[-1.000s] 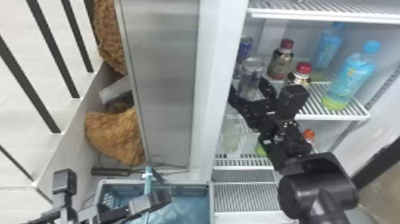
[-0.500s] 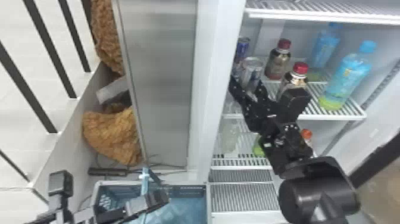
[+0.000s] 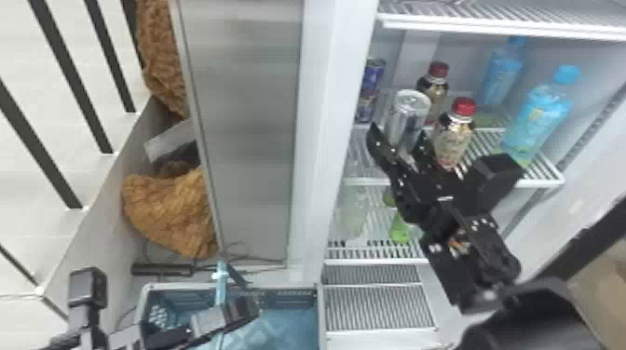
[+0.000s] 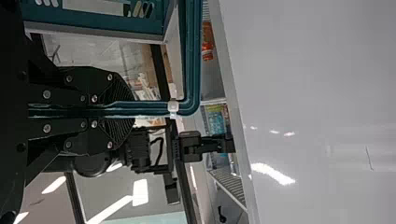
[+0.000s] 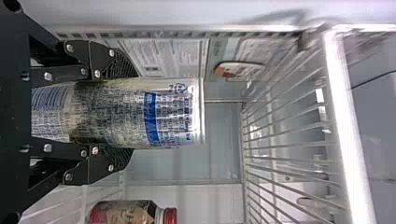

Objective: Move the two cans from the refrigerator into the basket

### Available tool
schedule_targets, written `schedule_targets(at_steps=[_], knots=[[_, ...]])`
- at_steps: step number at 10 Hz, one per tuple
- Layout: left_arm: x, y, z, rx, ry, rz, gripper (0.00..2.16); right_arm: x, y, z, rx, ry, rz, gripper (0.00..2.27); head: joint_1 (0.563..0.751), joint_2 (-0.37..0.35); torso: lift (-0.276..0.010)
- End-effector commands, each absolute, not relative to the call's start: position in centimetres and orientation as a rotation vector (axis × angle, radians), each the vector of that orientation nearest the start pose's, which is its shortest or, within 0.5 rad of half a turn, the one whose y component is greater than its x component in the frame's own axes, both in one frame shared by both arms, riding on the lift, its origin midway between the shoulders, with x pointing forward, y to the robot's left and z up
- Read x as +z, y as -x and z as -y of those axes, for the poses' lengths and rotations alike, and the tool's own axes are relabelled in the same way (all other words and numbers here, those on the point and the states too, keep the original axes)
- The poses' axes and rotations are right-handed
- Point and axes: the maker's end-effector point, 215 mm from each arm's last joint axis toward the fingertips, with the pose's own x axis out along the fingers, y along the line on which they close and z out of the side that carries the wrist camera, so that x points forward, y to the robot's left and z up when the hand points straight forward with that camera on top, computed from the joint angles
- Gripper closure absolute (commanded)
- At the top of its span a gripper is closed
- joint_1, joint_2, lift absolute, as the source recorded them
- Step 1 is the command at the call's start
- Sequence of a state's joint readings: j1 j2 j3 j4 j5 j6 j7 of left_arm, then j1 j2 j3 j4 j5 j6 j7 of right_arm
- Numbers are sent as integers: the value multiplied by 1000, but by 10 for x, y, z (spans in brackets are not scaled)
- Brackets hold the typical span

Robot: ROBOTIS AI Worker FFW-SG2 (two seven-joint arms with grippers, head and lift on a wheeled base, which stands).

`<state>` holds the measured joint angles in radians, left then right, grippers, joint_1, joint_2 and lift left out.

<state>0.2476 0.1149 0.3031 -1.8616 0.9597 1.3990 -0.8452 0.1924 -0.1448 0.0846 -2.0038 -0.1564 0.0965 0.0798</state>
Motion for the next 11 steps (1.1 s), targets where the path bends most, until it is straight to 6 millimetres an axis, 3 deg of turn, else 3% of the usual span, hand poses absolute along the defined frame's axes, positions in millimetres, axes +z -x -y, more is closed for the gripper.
schedule_targets(at_steps=[1, 3, 5, 11], knots=[[-361, -322, -91, -1053, 1228, -768, 1191, -240, -501, 171, 249, -67, 110, 1288, 695, -113, -31], [-361, -322, -90, -1054, 1225, -769, 1191, -245, -469, 159, 291, -100, 52, 1288, 695, -110, -31], [-360, -322, -89, -1058, 1228, -768, 1191, -265, -443, 144, 351, -113, -33, 1288, 695, -92, -31], [-359, -323, -88, -1060, 1228, -765, 1191, -327, -402, 94, 573, -157, -263, 1288, 695, -33, -31]])
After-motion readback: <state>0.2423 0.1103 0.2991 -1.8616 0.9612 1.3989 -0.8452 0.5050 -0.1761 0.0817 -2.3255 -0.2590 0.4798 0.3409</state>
